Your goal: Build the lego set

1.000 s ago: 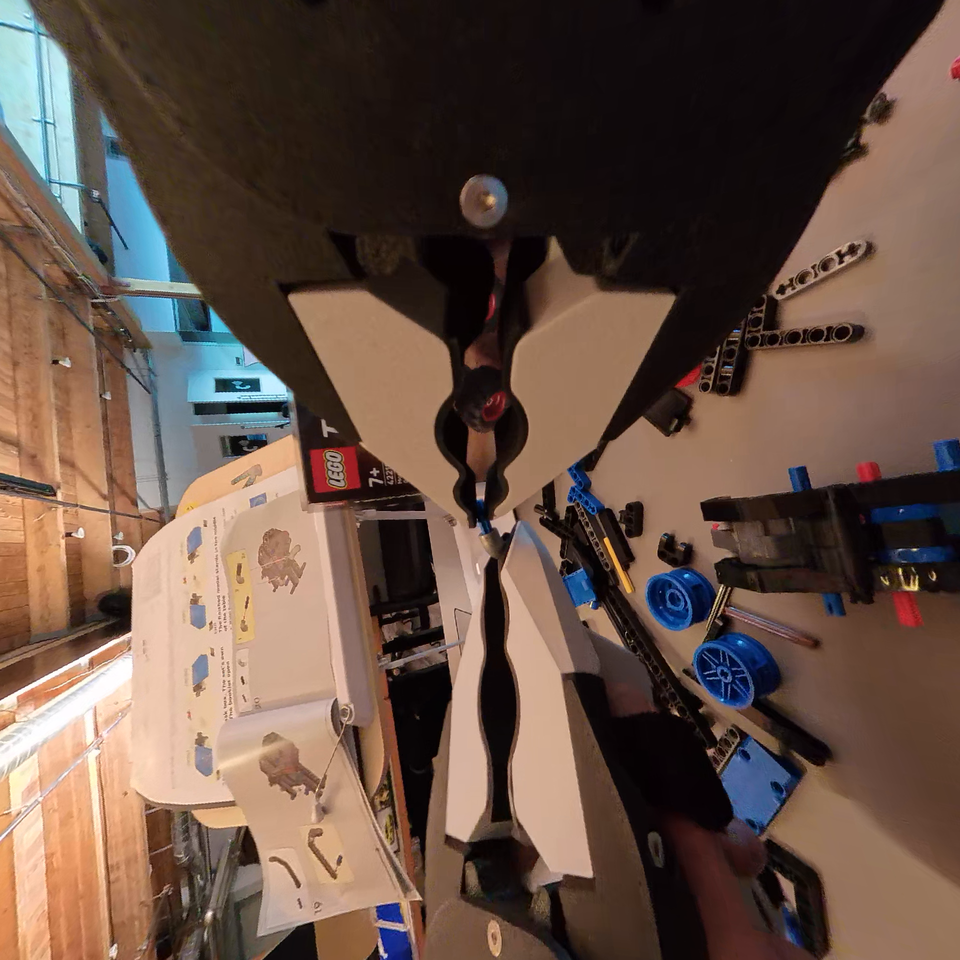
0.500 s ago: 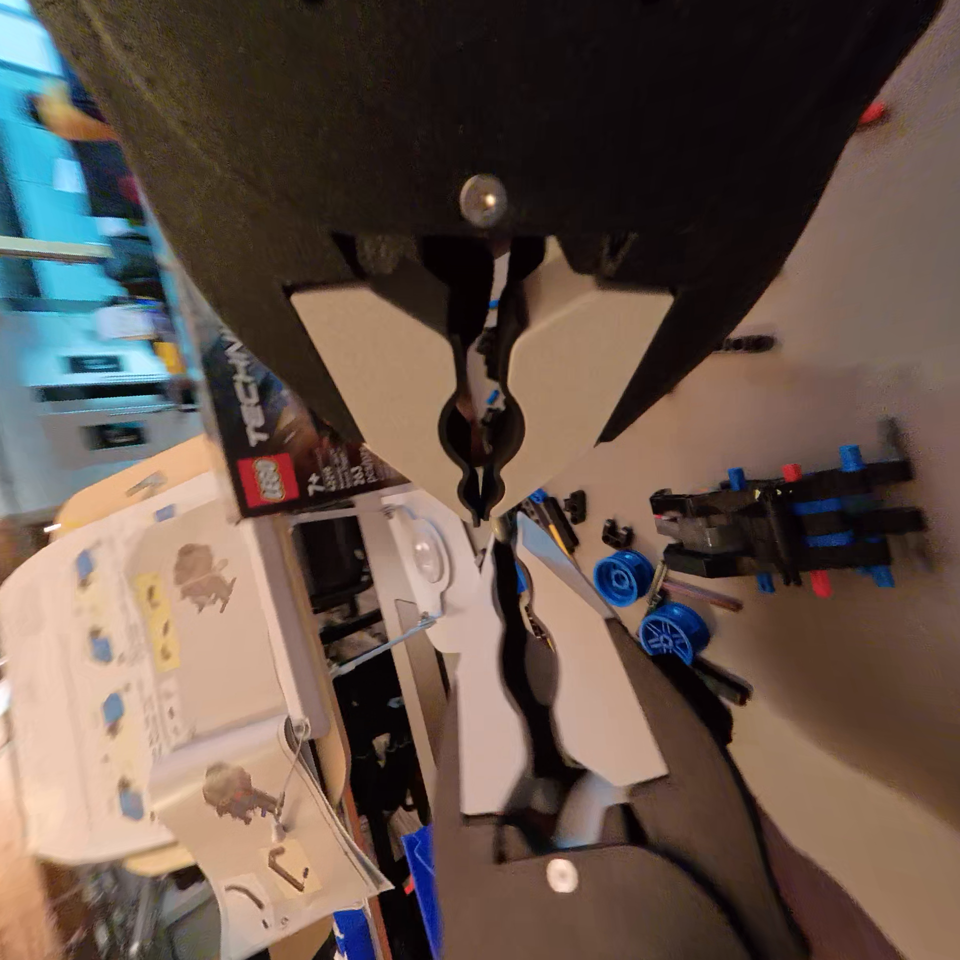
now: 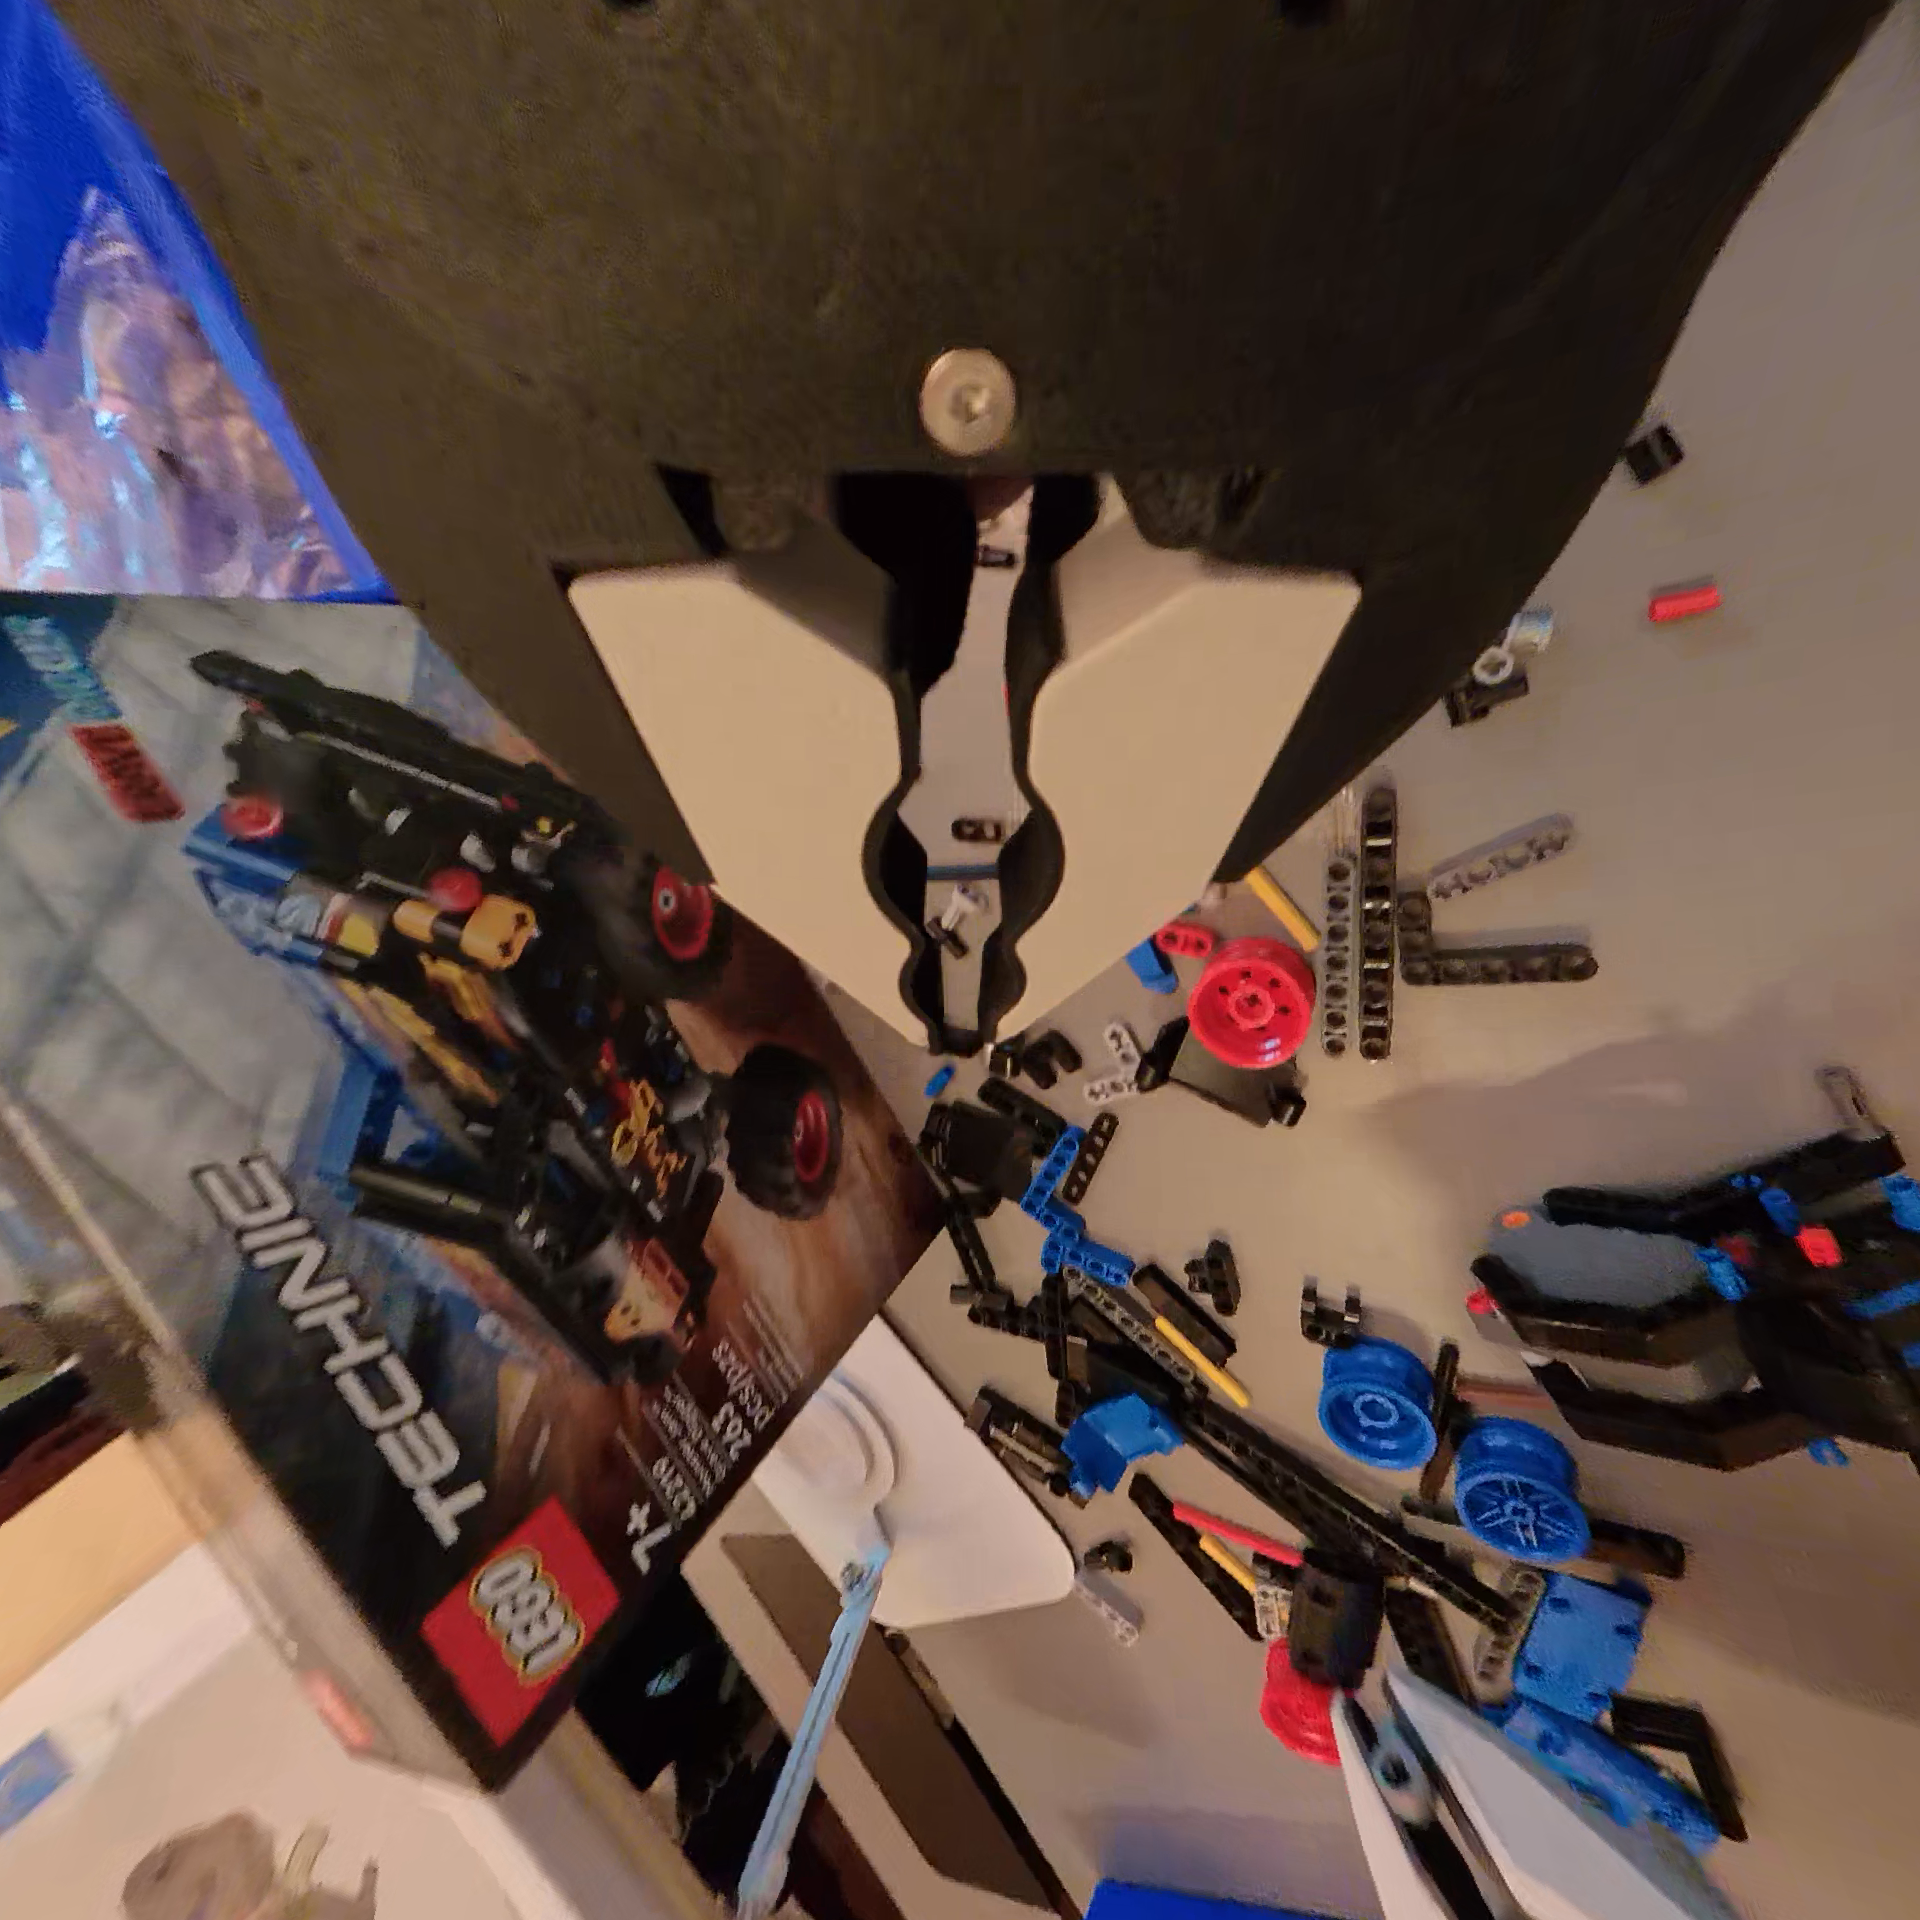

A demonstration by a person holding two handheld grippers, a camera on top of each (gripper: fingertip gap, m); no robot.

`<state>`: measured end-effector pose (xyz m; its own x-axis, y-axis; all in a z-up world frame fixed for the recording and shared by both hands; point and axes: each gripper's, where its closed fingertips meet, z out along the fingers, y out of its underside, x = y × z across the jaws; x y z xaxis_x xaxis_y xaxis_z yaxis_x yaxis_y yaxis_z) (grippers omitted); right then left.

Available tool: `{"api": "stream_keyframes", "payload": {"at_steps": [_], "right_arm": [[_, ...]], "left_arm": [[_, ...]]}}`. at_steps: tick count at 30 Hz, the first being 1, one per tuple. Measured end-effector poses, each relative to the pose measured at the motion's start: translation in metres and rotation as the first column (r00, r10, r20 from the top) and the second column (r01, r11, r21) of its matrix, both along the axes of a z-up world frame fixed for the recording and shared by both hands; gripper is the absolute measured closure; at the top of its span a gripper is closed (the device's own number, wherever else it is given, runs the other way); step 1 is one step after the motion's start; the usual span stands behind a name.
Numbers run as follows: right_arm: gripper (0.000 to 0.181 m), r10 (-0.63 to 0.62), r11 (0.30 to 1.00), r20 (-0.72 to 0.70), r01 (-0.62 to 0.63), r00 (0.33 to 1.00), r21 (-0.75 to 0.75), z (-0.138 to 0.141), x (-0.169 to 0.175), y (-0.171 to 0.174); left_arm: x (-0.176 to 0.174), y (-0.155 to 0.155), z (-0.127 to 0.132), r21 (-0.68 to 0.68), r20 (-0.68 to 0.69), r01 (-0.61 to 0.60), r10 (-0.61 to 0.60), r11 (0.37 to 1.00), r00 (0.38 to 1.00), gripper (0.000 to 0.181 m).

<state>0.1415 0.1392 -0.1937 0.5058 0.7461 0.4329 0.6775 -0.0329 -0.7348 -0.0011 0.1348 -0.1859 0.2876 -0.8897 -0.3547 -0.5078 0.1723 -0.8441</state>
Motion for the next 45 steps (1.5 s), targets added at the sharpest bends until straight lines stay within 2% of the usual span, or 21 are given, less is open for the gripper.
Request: {"api": "stream_keyframes", "payload": {"at_steps": [2,5,10,14,18,35,45], "right_arm": [[0.176,0.023,0.998,-0.001,-0.023,1.0,-0.054,-0.008,0.004,-0.002],[0.171,0.086,0.979,0.047,-0.075,0.995,-0.191,-0.036,0.003,-0.012],[0.175,0.191,0.955,0.134,-0.153,0.972,-0.254,-0.073,-0.004,-0.012],[0.178,0.311,0.904,0.118,-0.255,0.943,-0.342,-0.087,-0.01,-0.013],[0.177,0.375,0.866,0.132,-0.296,0.917,-0.403,-0.1,-0.01,-0.011],[0.175,0.478,0.765,-0.023,-0.429,0.878,-0.48,-0.102,-0.025,-0.018],[0.175,0.457,0.79,-0.024,-0.417,0.889,-0.45,-0.102,-0.026,-0.023]], "left_arm": [[-0.001,-0.002,-0.002,-0.007,-0.014,0.005,-0.006,1.0,1.0,0.176],[0.001,-0.008,-0.007,-0.027,-0.027,0.022,-0.023,0.999,0.999,0.176],[0.007,-0.012,-0.013,-0.028,-0.044,0.043,-0.044,0.999,0.998,0.176],[0.008,-0.013,-0.014,-0.035,-0.03,0.048,-0.049,0.998,0.998,0.176],[0.009,-0.014,-0.015,-0.039,-0.031,0.062,-0.064,0.997,0.997,0.175],[0.013,-0.016,-0.02,-0.049,-0.037,0.085,-0.087,0.995,0.995,0.175],[0.015,-0.017,-0.025,-0.068,-0.041,0.092,-0.095,0.993,0.995,0.175]]}}
